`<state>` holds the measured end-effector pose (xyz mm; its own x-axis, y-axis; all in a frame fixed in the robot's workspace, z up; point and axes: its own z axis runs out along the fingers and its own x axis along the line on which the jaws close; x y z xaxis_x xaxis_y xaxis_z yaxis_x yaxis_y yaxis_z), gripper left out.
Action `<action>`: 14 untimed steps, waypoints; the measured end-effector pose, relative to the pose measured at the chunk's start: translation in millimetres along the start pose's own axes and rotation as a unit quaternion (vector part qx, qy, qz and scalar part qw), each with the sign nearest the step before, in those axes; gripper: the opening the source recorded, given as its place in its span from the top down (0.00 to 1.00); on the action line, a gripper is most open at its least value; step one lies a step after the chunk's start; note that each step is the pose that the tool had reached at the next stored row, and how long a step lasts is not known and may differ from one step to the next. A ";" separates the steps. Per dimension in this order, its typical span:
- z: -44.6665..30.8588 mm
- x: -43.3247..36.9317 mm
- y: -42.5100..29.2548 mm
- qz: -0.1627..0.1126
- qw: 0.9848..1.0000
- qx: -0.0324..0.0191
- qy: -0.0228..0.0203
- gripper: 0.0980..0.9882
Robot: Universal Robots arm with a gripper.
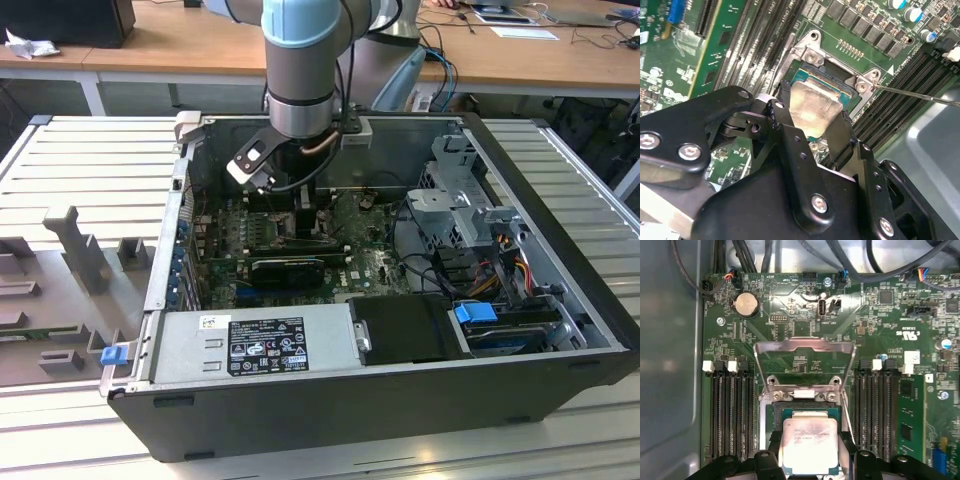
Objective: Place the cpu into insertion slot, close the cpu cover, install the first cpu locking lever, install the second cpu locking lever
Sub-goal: 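Place the cpu into insertion slot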
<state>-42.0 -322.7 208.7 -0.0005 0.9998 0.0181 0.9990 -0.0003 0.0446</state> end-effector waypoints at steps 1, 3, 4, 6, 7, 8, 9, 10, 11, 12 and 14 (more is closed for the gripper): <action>1.1 0.7 0.0 0.001 1.000 0.000 0.000 0.52; 4.0 2.6 -0.2 0.007 1.000 0.001 0.000 0.52; 5.2 3.1 -0.2 0.010 1.000 0.001 0.000 0.52; 7.5 3.4 -0.2 0.010 1.000 0.001 0.000 0.52; 8.3 3.3 -0.3 0.010 1.000 0.001 -0.001 0.52; 8.3 3.3 -0.3 0.010 1.000 0.001 -0.001 0.52; 8.3 3.3 -0.3 0.010 1.000 0.001 -0.001 0.52; 8.4 3.3 -0.3 0.010 1.000 0.001 -0.001 0.52; 8.5 3.3 -0.3 0.010 1.000 0.001 -0.001 0.52; 8.5 3.3 -0.3 0.010 1.000 0.001 -0.001 0.52; 8.3 3.4 -0.3 0.010 1.000 0.001 0.000 0.51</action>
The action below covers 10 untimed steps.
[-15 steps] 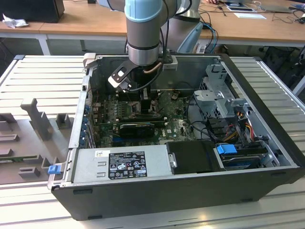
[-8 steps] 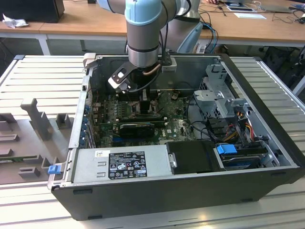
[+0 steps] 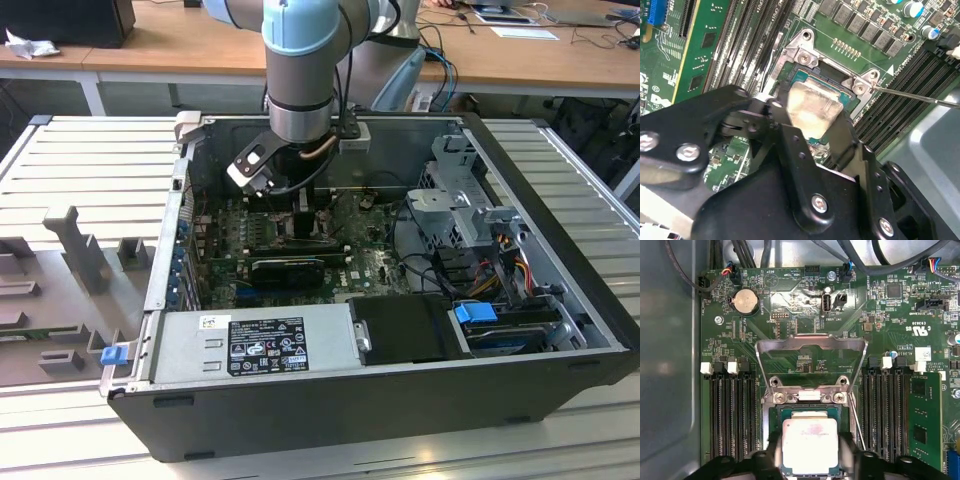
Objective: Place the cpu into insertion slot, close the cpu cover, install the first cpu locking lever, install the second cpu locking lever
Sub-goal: 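Place the cpu into insertion slot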
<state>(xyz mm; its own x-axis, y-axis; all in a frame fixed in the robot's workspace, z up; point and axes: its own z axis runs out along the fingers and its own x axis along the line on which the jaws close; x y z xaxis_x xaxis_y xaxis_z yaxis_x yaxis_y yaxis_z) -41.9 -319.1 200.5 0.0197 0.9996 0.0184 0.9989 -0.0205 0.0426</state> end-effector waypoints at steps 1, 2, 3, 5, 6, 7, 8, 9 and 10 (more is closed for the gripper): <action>-0.4 0.0 0.0 0.000 1.000 0.000 0.000 0.43; -1.6 0.0 0.0 0.000 1.000 0.000 0.000 0.43; -3.5 0.0 0.1 0.000 1.000 0.000 0.000 0.43; -7.0 0.1 0.3 0.000 1.000 0.000 0.000 0.43; -8.9 0.1 0.4 0.000 1.000 0.000 0.000 0.43; -10.5 0.1 0.4 0.000 1.000 0.000 0.000 0.45; -11.5 0.2 0.5 0.000 1.000 0.000 0.000 0.52; -12.5 0.2 0.5 0.000 1.000 0.000 0.000 0.52; -13.2 0.2 0.5 0.000 1.000 0.000 0.000 0.66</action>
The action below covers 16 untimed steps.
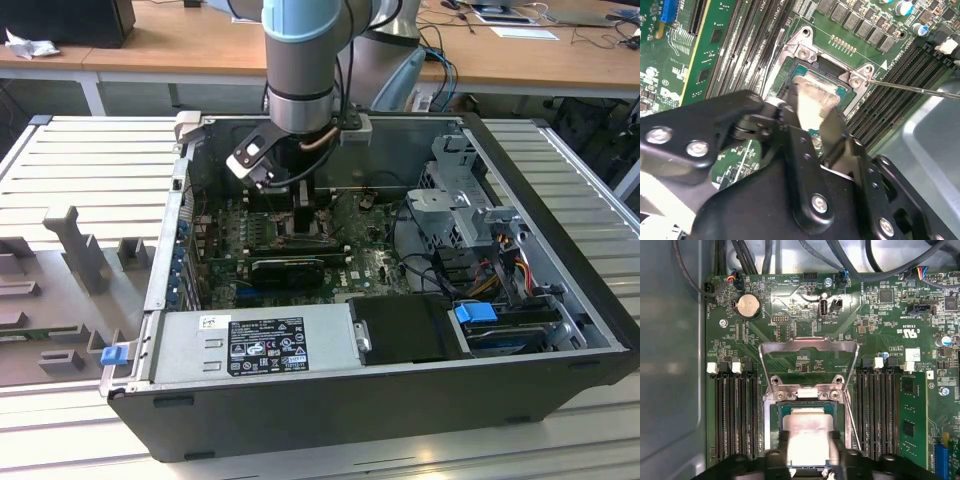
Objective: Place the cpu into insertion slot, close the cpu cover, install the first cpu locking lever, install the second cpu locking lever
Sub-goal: 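Place the cpu into insertion slot, then close the cpu cover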
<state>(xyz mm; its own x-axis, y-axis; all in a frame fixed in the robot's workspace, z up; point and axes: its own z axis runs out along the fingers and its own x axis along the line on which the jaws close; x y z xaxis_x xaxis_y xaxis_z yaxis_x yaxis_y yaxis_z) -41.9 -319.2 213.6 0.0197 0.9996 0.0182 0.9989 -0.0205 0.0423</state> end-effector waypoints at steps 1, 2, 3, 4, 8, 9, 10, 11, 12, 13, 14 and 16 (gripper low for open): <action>-0.6 0.0 0.0 0.000 1.000 0.000 0.000 0.66; -1.1 0.0 0.0 0.000 1.000 0.000 0.000 0.73; -1.7 0.0 0.1 0.000 1.000 0.000 0.000 0.80; -2.9 0.0 0.1 0.000 1.000 0.000 0.000 0.86; -9.0 0.1 0.4 0.000 1.000 0.000 0.000 0.99; -10.3 0.2 0.4 0.000 1.000 0.000 -0.001 0.99; -11.0 0.2 0.5 0.000 1.000 0.000 -0.001 0.99; -11.5 0.2 0.5 0.000 1.000 0.000 -0.001 0.99; -12.4 0.2 0.5 0.000 1.000 0.000 -0.001 0.99; -14.0 0.2 0.6 0.000 1.000 0.000 -0.002 0.99; -14.7 0.3 0.6 0.000 1.000 0.000 -0.002 0.99; -14.7 0.3 1.1 0.000 1.000 0.000 -0.002 0.99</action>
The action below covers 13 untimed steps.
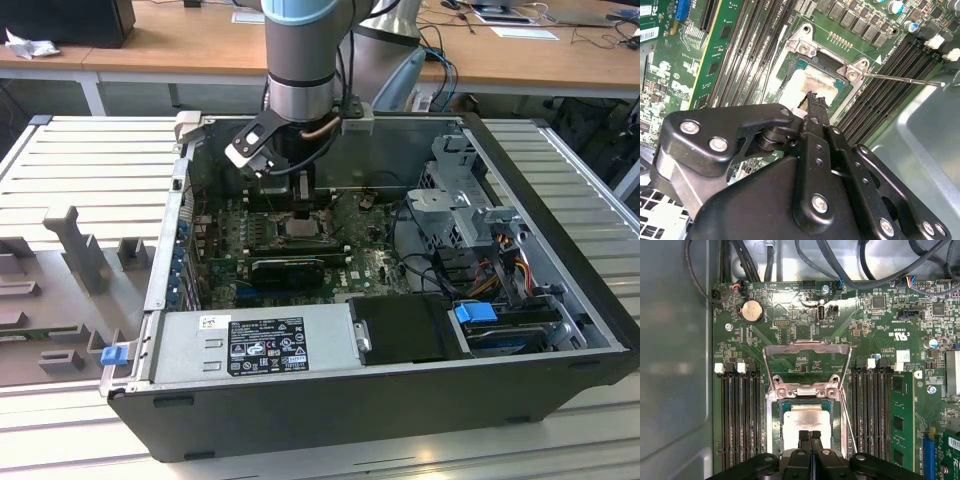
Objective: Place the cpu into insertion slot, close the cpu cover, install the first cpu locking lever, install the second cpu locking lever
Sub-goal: 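Close the cpu cover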
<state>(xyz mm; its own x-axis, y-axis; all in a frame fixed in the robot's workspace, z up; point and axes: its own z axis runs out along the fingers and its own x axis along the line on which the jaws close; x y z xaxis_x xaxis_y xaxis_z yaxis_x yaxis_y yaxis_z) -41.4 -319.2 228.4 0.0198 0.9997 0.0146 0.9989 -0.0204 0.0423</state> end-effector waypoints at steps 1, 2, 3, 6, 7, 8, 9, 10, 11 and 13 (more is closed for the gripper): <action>0.1 -0.2 3.6 0.000 1.000 0.001 0.000 0.99; 0.2 -1.0 6.1 0.000 1.000 0.002 0.001 0.99; 0.3 -2.4 7.8 0.000 1.000 0.002 0.001 0.99; 0.4 -3.7 9.7 0.000 1.000 0.002 0.003 0.99; 0.4 -4.9 10.1 0.000 1.000 0.002 0.007 0.99; 0.4 -4.8 10.1 0.000 1.000 0.002 0.007 0.99; 0.3 -4.8 10.2 0.000 1.000 0.002 0.007 0.99; 0.1 -4.9 10.2 0.000 1.000 0.003 0.007 0.99; -0.5 -4.9 10.2 0.000 1.000 0.003 0.007 0.99; -1.5 -4.8 10.3 0.000 1.000 0.003 0.007 0.99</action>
<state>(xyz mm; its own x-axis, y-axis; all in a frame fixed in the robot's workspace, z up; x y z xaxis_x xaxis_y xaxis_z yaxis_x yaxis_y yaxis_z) -31.3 -324.2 230.3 0.0198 0.9994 0.0282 0.9991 -0.0208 0.0373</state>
